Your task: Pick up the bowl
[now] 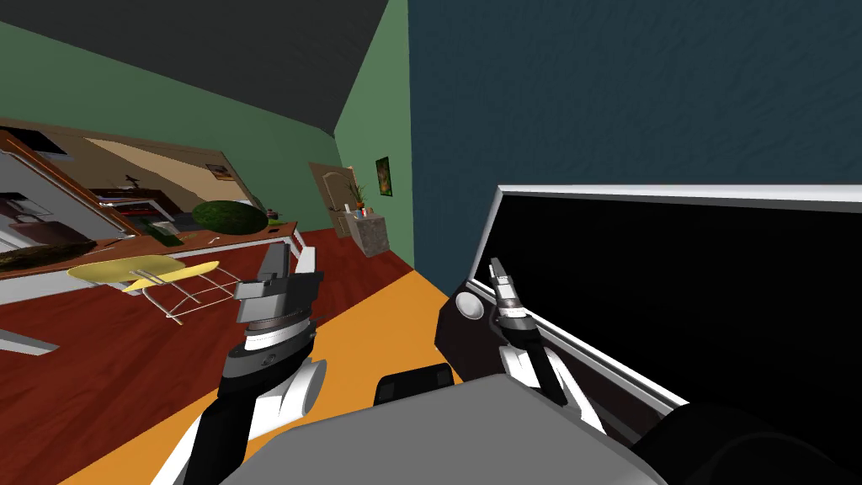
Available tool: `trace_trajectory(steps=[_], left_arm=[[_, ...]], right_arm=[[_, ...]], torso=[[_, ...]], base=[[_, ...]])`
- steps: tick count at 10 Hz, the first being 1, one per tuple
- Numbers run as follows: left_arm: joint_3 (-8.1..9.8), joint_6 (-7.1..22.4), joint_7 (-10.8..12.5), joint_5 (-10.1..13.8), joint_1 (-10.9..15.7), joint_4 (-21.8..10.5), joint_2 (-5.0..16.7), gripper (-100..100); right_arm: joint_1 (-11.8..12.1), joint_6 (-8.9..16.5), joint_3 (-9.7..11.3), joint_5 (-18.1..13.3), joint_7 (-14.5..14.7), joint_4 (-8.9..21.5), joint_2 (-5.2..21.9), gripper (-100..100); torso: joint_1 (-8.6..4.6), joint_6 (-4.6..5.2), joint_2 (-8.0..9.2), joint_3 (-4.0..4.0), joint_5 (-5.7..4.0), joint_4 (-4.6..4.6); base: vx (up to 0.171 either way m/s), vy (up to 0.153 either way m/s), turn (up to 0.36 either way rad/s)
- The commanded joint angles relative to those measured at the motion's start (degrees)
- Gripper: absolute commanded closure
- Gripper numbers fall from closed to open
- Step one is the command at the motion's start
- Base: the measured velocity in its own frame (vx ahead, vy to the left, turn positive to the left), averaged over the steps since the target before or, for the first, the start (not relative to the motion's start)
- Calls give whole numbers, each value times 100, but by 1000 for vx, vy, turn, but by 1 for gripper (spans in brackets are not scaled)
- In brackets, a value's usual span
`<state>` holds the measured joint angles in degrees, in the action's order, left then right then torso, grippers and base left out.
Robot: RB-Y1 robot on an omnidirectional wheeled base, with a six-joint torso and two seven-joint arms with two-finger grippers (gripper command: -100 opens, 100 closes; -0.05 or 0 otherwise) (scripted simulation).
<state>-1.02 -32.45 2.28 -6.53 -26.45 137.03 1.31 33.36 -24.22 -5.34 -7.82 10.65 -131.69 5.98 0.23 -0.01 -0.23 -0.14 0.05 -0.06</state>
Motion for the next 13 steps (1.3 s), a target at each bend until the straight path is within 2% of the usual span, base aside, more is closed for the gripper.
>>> trace_trajectory(steps=[1,5,6,9,10,13], left_arm=[[0,0,0,0,0,0,0,0],[0,0,0,0,0,0,0,0],[0,0,0,0,0,0,0,0],[0,0,0,0,0,0,0,0],[0,0,0,0,0,0,0,0],[0,0,0,0,0,0,0,0]], right_arm=[[62,129,-126,-172,168,214,139,-100],[422,501,-307,-774,680,663,368,-100],[422,501,-307,-774,680,663,368,-100],[740,814,-416,-1310,1089,1076,546,-100],[740,814,-416,-1321,1089,1076,546,-100],[1087,1136,-466,-1867,1490,1549,742,-100]], torso=[[0,0,0,0,0,0],[0,0,-2,-1,0,0],[0,0,-4,-3,0,-1],[-5,0,1,0,-1,0],[-1,0,-1,-1,1,0],[-3,1,6,3,-1,1]], base=[[64,60,132],[70,63,149],[51,39,41],[65,47,154],[49,37,68],[64,45,166]])
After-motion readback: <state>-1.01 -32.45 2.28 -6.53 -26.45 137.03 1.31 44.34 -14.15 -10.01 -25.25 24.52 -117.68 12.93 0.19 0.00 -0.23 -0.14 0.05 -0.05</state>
